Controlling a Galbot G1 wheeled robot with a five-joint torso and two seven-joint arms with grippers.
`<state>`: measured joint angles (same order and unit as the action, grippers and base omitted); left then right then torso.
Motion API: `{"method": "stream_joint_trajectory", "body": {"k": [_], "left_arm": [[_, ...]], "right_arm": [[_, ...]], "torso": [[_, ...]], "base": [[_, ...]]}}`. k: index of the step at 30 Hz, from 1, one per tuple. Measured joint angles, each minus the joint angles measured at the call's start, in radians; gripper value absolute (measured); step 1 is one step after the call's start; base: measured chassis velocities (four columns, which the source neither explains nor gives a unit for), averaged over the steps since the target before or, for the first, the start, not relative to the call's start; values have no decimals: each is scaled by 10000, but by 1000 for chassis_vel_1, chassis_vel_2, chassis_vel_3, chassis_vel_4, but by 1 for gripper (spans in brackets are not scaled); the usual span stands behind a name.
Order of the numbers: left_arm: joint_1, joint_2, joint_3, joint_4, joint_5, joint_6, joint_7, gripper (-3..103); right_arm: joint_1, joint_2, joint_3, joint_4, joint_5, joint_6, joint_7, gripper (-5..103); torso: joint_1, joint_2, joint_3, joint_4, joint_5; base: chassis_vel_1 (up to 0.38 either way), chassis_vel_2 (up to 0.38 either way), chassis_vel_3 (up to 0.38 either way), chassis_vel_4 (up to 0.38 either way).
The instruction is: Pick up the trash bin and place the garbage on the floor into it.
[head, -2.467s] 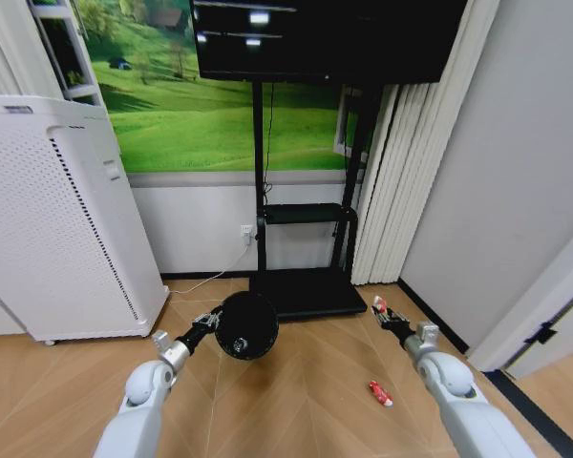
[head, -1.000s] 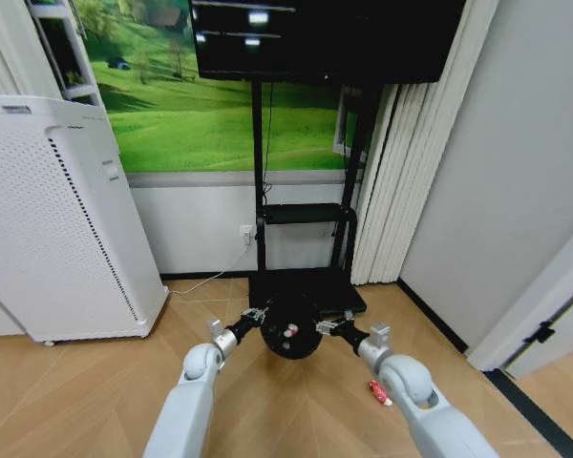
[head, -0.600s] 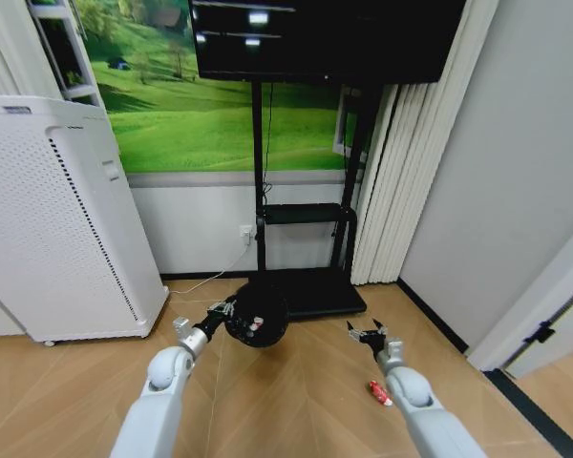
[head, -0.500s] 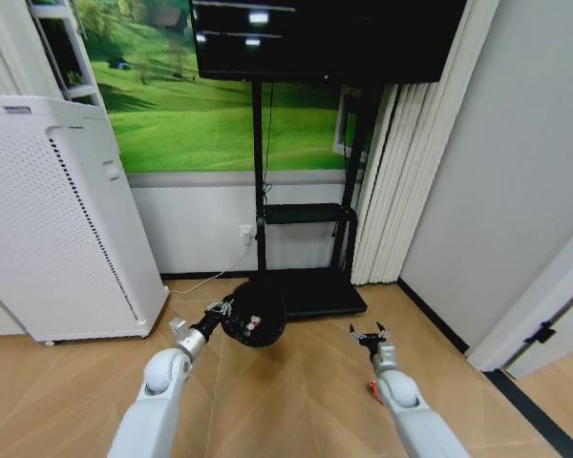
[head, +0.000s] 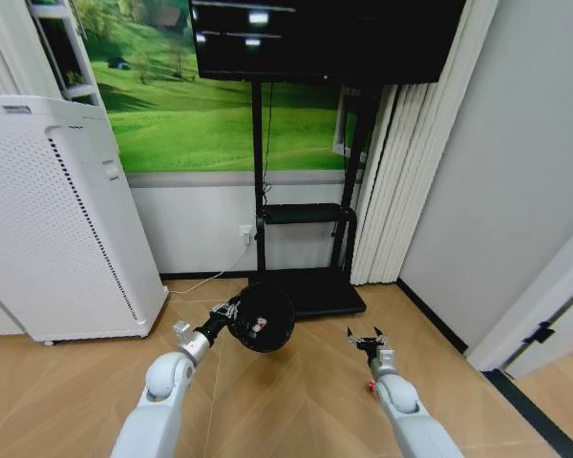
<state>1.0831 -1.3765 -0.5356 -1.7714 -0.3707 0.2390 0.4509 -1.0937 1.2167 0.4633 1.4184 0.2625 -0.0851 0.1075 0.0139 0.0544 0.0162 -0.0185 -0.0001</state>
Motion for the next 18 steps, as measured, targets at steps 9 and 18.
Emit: {"method": "stream_joint_trajectory", "body": {"k": [9,18], "left_arm": [[-6,-100,21,30,86,-27,62,7],[-66,-134,36,19,88,-27,37,7]], "right_arm": [[57,-41,-60,-20,174,-59,-140,100],[-95,-195,-231,-415,142,-655,-1012,100]], "torso": [[1,0,0,-5,0],[0,0,0,-1,0]], "base": [[-159,-169,171,155],[-58,-57,58,49]]}}
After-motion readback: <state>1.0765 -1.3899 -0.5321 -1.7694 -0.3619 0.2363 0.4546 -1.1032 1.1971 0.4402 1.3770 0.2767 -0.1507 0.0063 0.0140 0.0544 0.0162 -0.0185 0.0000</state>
